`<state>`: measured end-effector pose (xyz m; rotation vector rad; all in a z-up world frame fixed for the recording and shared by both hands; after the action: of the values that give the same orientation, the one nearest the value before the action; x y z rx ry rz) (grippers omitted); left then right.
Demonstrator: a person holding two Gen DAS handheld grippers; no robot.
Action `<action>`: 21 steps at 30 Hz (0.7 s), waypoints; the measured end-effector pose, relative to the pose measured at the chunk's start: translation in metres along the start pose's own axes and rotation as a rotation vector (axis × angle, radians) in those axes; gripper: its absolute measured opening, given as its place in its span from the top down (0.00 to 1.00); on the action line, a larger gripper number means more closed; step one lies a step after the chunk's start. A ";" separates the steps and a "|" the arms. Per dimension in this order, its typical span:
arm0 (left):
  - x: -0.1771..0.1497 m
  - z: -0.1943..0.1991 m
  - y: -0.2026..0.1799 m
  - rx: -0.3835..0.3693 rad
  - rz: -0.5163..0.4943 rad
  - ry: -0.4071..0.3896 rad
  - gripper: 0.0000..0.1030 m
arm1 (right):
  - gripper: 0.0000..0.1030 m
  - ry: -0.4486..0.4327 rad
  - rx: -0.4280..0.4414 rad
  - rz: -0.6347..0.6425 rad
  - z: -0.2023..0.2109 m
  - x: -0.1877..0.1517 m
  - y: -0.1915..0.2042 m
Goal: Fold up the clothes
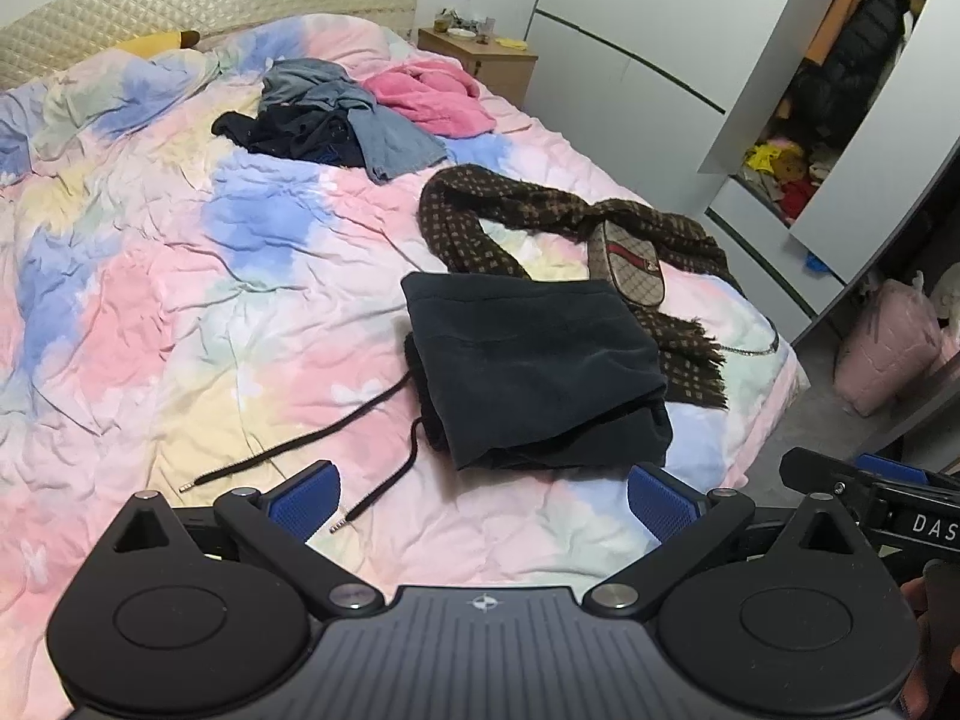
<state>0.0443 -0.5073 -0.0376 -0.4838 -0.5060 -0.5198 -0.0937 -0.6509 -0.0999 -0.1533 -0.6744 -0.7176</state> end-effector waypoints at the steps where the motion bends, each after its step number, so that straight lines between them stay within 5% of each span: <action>1: 0.001 0.001 0.001 0.002 0.000 -0.003 0.00 | 0.00 0.002 0.000 0.002 0.000 0.000 0.001; 21: 0.005 0.011 0.003 0.043 -0.039 -0.043 0.00 | 0.00 -0.004 -0.013 -0.007 -0.001 0.004 0.010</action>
<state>0.0460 -0.5003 -0.0272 -0.4450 -0.5677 -0.5360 -0.0848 -0.6460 -0.0971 -0.1647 -0.6747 -0.7283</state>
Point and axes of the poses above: each gripper's, at about its wrist camera, not at the fingertips, and z roughly against the way its jaws point, y to its left, x to its top, the point moved 3 cm from there along -z, roughly the way its jaws point, and after that the axes turned 8 degrees about -x, right-handed, at the moved point
